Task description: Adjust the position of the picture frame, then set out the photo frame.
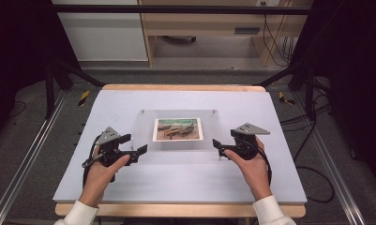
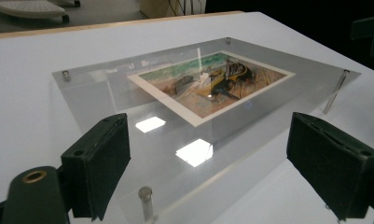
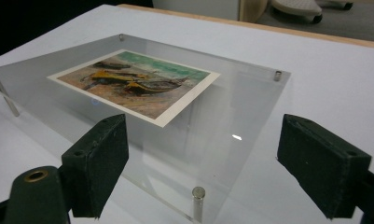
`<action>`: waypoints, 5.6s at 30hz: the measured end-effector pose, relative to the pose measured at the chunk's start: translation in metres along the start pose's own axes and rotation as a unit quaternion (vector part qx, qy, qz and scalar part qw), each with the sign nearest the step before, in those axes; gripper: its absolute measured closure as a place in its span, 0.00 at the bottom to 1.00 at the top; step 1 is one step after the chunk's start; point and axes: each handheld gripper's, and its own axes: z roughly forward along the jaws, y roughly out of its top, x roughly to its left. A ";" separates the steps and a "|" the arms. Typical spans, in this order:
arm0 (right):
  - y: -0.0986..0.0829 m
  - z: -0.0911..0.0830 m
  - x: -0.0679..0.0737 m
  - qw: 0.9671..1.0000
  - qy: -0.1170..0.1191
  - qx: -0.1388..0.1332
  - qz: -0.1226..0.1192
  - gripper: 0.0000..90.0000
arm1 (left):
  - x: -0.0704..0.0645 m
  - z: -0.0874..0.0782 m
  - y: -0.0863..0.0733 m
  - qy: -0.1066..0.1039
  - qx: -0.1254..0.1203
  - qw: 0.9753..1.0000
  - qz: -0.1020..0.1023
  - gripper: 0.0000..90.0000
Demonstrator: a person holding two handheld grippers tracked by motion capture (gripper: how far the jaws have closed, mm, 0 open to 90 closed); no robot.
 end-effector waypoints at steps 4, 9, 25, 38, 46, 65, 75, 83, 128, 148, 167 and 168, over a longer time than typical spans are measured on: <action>0.003 0.010 0.002 1.000 0.016 0.022 -0.003 0.18 | 0.006 0.009 0.007 0.000 0.013 1.000 -0.001 0.17; 0.008 0.018 0.004 0.999 0.017 0.043 -0.012 0.21 | 0.011 0.014 0.011 0.012 0.025 1.000 0.000 0.19; 0.021 0.030 -0.003 0.996 0.031 0.086 0.008 0.33 | 0.029 0.021 0.009 0.035 0.067 0.997 -0.032 0.20; 0.008 0.039 -0.013 0.993 0.039 0.109 0.038 0.31 | 0.037 0.034 -0.003 0.026 0.094 0.993 -0.069 0.20; 0.000 0.043 -0.020 0.989 0.048 0.119 0.067 0.26 | 0.045 0.037 -0.012 0.005 0.093 0.987 -0.128 0.17; -0.006 0.045 -0.024 0.979 0.075 0.135 0.135 0.18 | 0.045 0.042 -0.020 -0.044 0.093 0.978 -0.182 0.16; -0.013 0.047 -0.025 0.974 0.100 0.123 0.164 0.19 | 0.046 0.042 -0.020 -0.048 0.093 0.979 -0.174 0.16; -0.018 0.041 -0.022 0.977 0.092 0.107 0.161 0.22 | 0.045 0.040 -0.022 -0.047 0.084 0.981 -0.171 0.19; -0.034 -0.003 0.008 0.996 0.039 0.073 0.041 0.44 | 0.010 -0.004 -0.036 -0.005 0.067 0.994 -0.089 0.41; -0.039 -0.010 0.012 0.997 0.031 0.068 0.036 0.50 | 0.006 -0.009 -0.040 0.001 0.066 0.994 -0.082 0.44; -0.042 -0.012 0.014 0.997 0.027 0.065 0.031 0.52 | 0.005 -0.012 -0.042 0.000 0.066 0.995 -0.076 0.46; -0.042 -0.013 0.014 0.997 0.027 0.065 0.030 0.52 | 0.005 -0.012 -0.042 0.001 0.066 0.995 -0.075 0.47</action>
